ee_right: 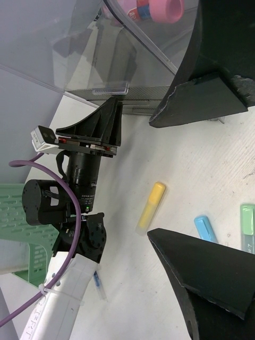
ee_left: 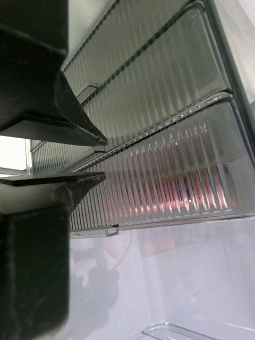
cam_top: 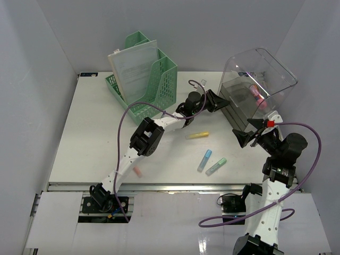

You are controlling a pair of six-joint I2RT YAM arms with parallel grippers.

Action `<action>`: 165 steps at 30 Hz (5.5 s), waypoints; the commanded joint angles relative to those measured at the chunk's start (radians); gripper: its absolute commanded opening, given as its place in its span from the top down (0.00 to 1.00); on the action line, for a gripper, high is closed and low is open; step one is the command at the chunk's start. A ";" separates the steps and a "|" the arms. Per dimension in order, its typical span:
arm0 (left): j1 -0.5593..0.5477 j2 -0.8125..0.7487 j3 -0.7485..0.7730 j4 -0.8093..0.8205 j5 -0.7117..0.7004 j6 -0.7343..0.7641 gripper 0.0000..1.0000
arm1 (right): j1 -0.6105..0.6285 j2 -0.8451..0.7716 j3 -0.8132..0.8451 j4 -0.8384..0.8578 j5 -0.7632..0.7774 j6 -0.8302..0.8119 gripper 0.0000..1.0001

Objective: Organize the desk

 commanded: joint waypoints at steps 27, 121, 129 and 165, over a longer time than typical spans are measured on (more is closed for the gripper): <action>0.023 -0.441 -0.707 0.229 -0.056 0.059 0.91 | -0.023 -0.026 -0.009 0.061 -0.037 0.026 0.17; 0.081 -1.941 -1.605 -1.439 -0.914 0.043 0.17 | 0.842 0.909 0.686 -0.365 1.100 -0.330 0.92; 0.082 -1.924 -1.624 -1.412 -0.892 0.053 0.17 | 0.794 0.934 0.622 -0.280 1.312 -0.308 0.88; 0.081 -1.500 -1.559 -1.231 -0.715 0.140 0.34 | 0.660 0.674 0.459 -0.474 0.199 -0.521 0.18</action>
